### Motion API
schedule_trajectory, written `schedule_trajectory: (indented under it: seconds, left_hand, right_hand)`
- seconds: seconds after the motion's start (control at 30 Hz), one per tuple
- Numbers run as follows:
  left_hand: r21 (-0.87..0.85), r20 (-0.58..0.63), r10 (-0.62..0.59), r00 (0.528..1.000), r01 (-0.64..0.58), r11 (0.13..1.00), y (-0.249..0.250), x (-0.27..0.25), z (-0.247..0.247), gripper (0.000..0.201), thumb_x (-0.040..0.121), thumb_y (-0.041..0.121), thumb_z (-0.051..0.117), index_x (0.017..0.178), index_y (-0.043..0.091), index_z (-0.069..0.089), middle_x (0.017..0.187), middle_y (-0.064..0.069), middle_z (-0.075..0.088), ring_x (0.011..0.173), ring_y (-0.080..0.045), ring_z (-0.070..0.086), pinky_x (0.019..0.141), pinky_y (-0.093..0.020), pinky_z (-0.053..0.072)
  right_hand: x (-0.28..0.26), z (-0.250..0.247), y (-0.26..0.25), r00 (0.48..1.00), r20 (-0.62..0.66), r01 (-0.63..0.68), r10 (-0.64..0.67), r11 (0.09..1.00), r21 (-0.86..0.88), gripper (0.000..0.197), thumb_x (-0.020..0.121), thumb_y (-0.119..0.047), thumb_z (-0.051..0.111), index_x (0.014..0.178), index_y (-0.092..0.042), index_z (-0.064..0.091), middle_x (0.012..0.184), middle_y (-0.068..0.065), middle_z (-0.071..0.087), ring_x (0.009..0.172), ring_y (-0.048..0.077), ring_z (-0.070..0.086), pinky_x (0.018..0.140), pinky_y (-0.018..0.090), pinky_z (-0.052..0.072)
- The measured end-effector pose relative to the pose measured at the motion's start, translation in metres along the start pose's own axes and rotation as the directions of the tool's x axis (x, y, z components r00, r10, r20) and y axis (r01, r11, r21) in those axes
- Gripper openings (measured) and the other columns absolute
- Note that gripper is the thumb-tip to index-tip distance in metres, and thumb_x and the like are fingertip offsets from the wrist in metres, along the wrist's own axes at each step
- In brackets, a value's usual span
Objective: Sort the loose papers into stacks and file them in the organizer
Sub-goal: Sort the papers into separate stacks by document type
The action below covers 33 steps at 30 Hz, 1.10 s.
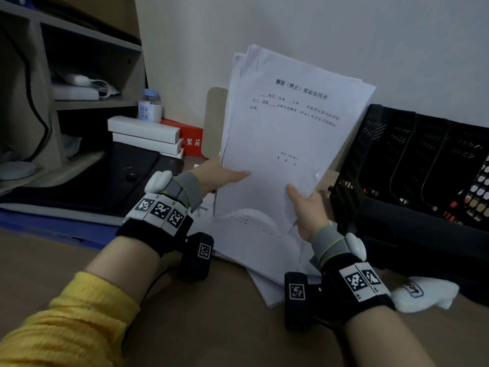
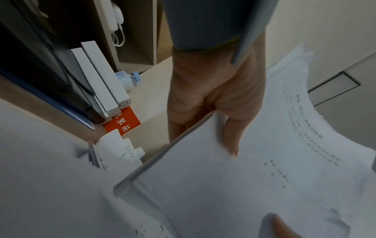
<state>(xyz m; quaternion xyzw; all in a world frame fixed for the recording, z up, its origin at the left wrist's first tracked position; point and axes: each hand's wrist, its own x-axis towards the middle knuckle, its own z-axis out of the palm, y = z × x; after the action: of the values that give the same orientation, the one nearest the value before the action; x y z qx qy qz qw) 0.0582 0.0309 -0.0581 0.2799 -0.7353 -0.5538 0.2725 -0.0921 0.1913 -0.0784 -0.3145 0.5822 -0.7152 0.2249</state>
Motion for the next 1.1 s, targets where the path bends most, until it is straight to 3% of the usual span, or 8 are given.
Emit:
schedule_trajectory:
  seconds: [0.07, 0.23, 0.4, 0.47, 0.57, 0.73, 0.93, 1.1]
  left_hand:
    - [0.054, -0.01, -0.003, 1.0, 0.004, 0.999, -0.003, 0.004, -0.002, 0.117, 0.04, 0.069, 0.086, 0.137, 0.015, 0.05, 0.129, 0.001, 0.063, 0.116, -0.017, 0.062, 0.099, -0.037, 0.051]
    - [0.118, 0.086, -0.012, 0.996, 0.002, 0.993, 0.001, -0.005, 0.002, 0.101, 0.041, 0.07, 0.081, 0.124, 0.016, 0.063, 0.119, 0.002, 0.069, 0.113, -0.019, 0.063, 0.103, -0.038, 0.047]
    - [0.047, -0.052, 0.017, 0.998, -0.015, 0.999, 0.015, -0.014, 0.002, 0.077, 0.068, 0.06, 0.074, 0.126, 0.012, 0.061, 0.121, -0.003, 0.068, 0.112, -0.023, 0.063, 0.102, -0.041, 0.048]
    - [0.113, -0.128, 0.014, 0.992, 0.0, 0.994, 0.018, -0.014, 0.0, 0.078, 0.07, 0.063, 0.07, 0.126, 0.01, 0.06, 0.12, -0.003, 0.067, 0.11, -0.024, 0.062, 0.099, -0.039, 0.049]
    - [0.123, -0.248, 0.033, 0.968, -0.002, 0.992, 0.018, -0.011, -0.003, 0.043, 0.092, 0.038, 0.06, 0.124, 0.008, 0.06, 0.102, 0.0, 0.064, 0.099, -0.022, 0.059, 0.088, -0.03, 0.048]
    - [0.047, -0.431, 0.054, 0.901, -0.037, 0.998, 0.018, -0.01, -0.016, 0.041, 0.095, 0.027, 0.059, 0.127, 0.003, 0.058, 0.115, -0.008, 0.063, 0.108, -0.026, 0.06, 0.095, -0.034, 0.049]
    - [-0.12, -0.456, -0.039, 0.889, -0.019, 0.993, 0.013, -0.005, -0.03, 0.049, 0.093, 0.028, 0.061, 0.133, 0.001, 0.053, 0.127, -0.011, 0.061, 0.116, -0.029, 0.058, 0.102, -0.038, 0.047]
    - [-0.127, -0.387, -0.075, 0.919, 0.027, 0.991, 0.008, -0.005, -0.031, 0.07, 0.083, 0.037, 0.068, 0.139, 0.001, 0.045, 0.134, -0.014, 0.056, 0.12, -0.033, 0.056, 0.104, -0.046, 0.045]
  right_hand:
    - [0.0, 0.0, 0.0, 1.0, -0.017, -0.004, 0.004, 1.0, 0.021, 0.01, 0.096, -0.009, 0.054, 0.1, -0.016, 0.06, 0.091, -0.002, 0.066, 0.078, 0.012, 0.063, 0.077, 0.033, 0.051]
    - [-0.002, -0.001, 0.001, 0.999, -0.049, 0.019, -0.021, 0.999, -0.049, 0.012, 0.095, -0.006, 0.054, 0.101, -0.014, 0.061, 0.093, 0.001, 0.066, 0.081, 0.016, 0.064, 0.082, 0.034, 0.051]
    - [0.0, -0.001, 0.001, 0.992, -0.056, 0.112, -0.11, 0.993, 0.046, 0.016, 0.095, -0.008, 0.056, 0.094, -0.021, 0.065, 0.097, -0.006, 0.069, 0.093, 0.015, 0.066, 0.087, 0.032, 0.053]
    - [0.003, 0.0, 0.0, 0.992, -0.071, 0.109, -0.105, 0.993, 0.048, 0.014, 0.095, -0.013, 0.056, 0.087, -0.022, 0.064, 0.087, -0.006, 0.069, 0.082, 0.013, 0.066, 0.076, 0.029, 0.054]
    - [0.009, -0.002, 0.0, 0.992, -0.122, 0.039, -0.039, 0.999, -0.007, 0.027, 0.094, -0.012, 0.051, 0.069, -0.02, 0.05, 0.058, -0.003, 0.045, 0.054, 0.013, 0.042, 0.05, 0.023, 0.034]
    - [0.016, -0.011, 0.009, 0.979, -0.082, -0.184, 0.185, 0.983, 0.018, 0.018, 0.095, -0.006, 0.052, 0.112, -0.014, 0.053, 0.1, 0.003, 0.061, 0.096, 0.018, 0.063, 0.085, 0.033, 0.051]
    - [0.027, -0.01, 0.016, 0.946, -0.144, -0.318, 0.292, 0.922, -0.221, 0.017, 0.091, -0.014, 0.054, 0.107, -0.019, 0.052, 0.108, 0.002, 0.049, 0.105, 0.021, 0.047, 0.083, 0.032, 0.038]
    - [0.027, -0.016, 0.024, 0.884, -0.303, -0.452, 0.355, 0.812, -0.368, 0.07, 0.075, -0.032, 0.064, 0.138, -0.016, 0.04, 0.144, 0.009, 0.037, 0.13, 0.039, 0.035, 0.102, 0.051, 0.036]
